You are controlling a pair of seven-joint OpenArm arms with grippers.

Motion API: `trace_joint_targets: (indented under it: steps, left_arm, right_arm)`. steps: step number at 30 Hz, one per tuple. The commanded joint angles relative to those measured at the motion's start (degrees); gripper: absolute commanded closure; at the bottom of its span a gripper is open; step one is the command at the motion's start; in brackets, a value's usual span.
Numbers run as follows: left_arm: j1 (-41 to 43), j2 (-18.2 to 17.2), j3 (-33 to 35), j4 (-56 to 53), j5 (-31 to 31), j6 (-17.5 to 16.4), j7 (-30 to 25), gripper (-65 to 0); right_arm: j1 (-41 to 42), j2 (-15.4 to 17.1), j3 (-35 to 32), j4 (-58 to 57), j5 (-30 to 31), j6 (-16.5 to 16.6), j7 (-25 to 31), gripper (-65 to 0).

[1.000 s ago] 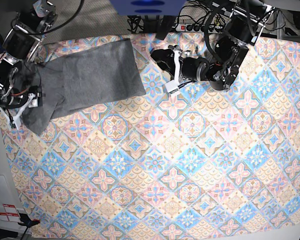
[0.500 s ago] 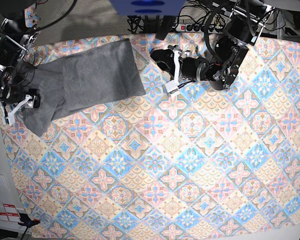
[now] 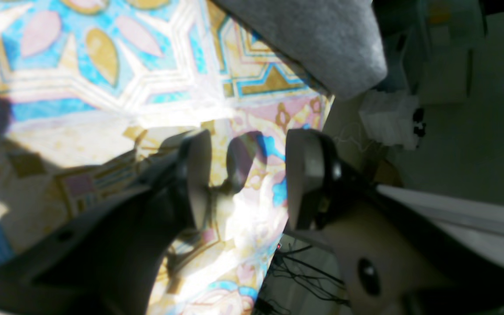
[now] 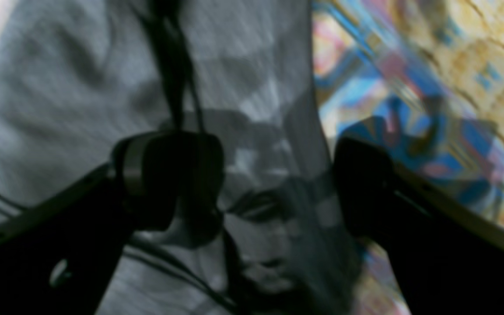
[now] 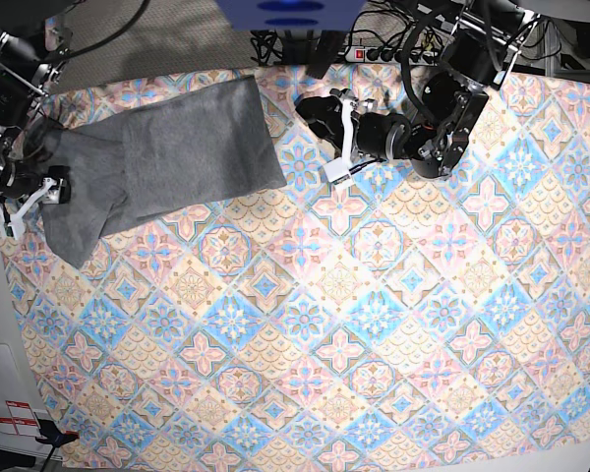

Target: Fold the T-shirt properly

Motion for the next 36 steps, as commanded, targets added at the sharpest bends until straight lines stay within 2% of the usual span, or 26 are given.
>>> trace_joint_targets:
  steps: [1,4,6,8,14,16,20,24,27,32,36]
  left_arm:
    - [-0.21,-0.05,0.10,0.47,0.80,0.29,0.86,-26.8]
    - [-0.29,0.03,0.01,0.47,0.80,0.29,0.86,-26.8]
    - [-0.29,0.12,0.01,0.47,0.80,0.29,0.86,-26.8]
    - [-0.29,0.12,0.01,0.47,0.80,0.29,0.86,-26.8]
    - [-0.21,0.12,0.01,0.47,0.80,0.29,0.86,-26.8]
    - [-0.21,0.12,0.01,0.47,0.80,0.29,0.86,-26.8]
    - [-0.21,0.12,0.01,0.47,0.80,0.29,0.86,-26.8]
    - [-0.29,0.47,0.19,0.47,0.80,0.29,0.86,-26.8]
    - [-0.82,1.71,0.37,0.47,1.15,0.29,0.86,-26.8]
    - [-2.32,2.85,0.45,0.39,1.24,0.29,1.29,-26.7]
    - [-2.32,3.02,0.37,0.39,1.24,0.29,1.29,-26.7]
  right_arm:
    - [-0.26,0.28,0.09,-0.34,-4.25,-0.75,-3.81,-53.1]
    - [-0.35,-2.80,0.17,-0.42,-6.89,-0.75,-4.42,-52.4]
    - [-0.35,-3.59,0.35,-0.42,-8.21,-0.75,-5.57,-48.9]
    - [-0.26,-4.64,0.53,-0.34,-8.65,-0.75,-6.89,-42.2]
    - [-0.08,-5.96,0.26,-0.16,-8.56,-0.75,-10.23,-13.7]
    - [-0.35,-6.49,0.17,-0.16,-8.82,-0.75,-11.37,-9.0]
    - [-0.61,-6.67,0.09,-0.07,-8.82,-0.75,-13.30,-7.3]
    - [-2.02,-6.67,0.44,2.74,-8.56,-0.75,-13.48,-2.4]
    - [-4.74,-7.90,0.61,11.62,-7.50,-0.75,-16.82,-2.4]
    - [-11.51,-10.53,0.70,35.53,-4.25,-0.75,-22.80,-2.4]
    - [-13.00,-11.59,0.70,46.17,-4.25,-0.75,-27.37,-2.4]
